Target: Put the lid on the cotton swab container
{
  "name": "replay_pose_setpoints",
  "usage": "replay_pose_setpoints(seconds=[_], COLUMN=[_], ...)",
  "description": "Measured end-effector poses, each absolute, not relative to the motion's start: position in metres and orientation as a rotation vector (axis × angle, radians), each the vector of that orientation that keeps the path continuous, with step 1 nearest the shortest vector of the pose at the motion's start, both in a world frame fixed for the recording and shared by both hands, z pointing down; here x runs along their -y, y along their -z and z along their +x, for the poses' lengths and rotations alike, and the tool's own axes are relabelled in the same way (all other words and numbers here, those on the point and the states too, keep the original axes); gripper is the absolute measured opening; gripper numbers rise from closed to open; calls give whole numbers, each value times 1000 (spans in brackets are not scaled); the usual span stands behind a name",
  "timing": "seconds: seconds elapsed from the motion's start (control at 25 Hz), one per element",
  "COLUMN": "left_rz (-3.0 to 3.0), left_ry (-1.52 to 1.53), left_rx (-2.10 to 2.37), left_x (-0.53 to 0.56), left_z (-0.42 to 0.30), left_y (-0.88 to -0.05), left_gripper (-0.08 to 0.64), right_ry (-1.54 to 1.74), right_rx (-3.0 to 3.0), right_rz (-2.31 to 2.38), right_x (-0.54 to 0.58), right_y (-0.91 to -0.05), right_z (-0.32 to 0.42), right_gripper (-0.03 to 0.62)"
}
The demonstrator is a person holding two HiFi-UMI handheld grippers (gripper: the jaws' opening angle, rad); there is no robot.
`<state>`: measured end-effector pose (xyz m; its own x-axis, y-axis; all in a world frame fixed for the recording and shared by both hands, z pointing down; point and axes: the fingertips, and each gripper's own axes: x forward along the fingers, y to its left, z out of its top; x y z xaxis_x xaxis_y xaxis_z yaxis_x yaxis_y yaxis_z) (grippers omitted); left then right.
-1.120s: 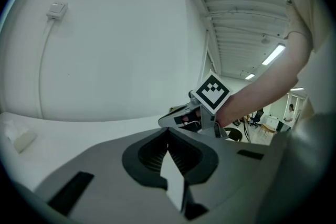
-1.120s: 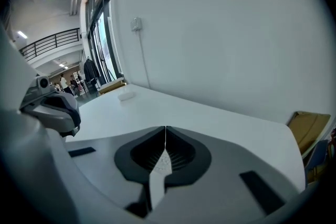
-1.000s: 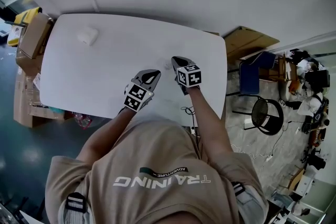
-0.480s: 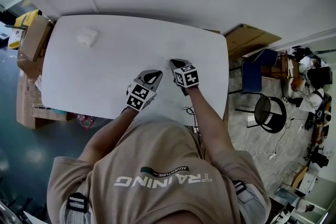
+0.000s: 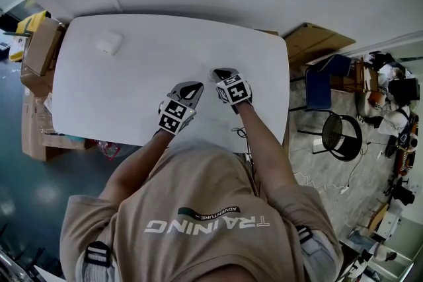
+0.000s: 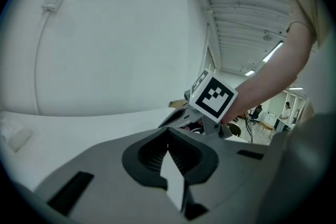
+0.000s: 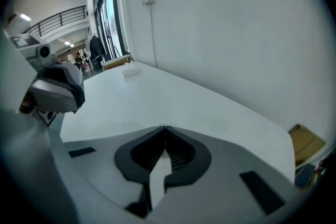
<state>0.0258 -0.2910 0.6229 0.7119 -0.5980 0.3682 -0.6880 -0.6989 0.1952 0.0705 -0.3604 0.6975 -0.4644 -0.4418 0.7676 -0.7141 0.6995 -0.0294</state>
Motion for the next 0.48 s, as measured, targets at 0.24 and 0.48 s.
replay_pose_setpoints(seconds=[0.24, 0.48], left_rz=[2611, 2641], left_ry=[-397, -346], left_rx=[1003, 1007], left_x=[291, 281], left_z=[26, 24], left_y=[-619, -602], left_gripper=[12, 13], right_ry=[-493, -638], right_rx=[2121, 2152], right_rz=[886, 962], right_x=[363, 357], right_y=[-695, -701], right_z=[71, 76], right_gripper=[18, 18])
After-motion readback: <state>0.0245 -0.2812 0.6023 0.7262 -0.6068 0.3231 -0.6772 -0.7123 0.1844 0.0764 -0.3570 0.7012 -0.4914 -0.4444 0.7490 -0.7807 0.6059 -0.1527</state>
